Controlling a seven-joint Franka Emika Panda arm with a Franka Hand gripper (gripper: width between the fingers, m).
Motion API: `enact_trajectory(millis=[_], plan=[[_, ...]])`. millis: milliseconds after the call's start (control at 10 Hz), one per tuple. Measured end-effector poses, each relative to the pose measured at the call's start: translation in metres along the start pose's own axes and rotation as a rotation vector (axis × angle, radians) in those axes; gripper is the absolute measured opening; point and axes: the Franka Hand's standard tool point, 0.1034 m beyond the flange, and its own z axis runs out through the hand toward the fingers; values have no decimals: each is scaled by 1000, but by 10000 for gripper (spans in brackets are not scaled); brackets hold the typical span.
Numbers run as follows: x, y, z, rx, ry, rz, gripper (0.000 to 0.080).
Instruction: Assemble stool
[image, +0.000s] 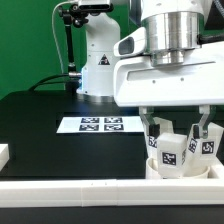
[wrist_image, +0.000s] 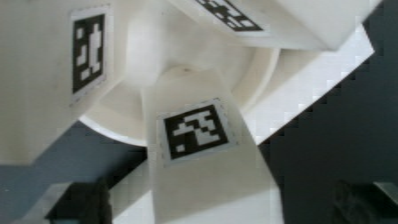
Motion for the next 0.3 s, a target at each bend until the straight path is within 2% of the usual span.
enact_trajectory(millis=[300], plan=[[0,0,0,-1,0,0,649]])
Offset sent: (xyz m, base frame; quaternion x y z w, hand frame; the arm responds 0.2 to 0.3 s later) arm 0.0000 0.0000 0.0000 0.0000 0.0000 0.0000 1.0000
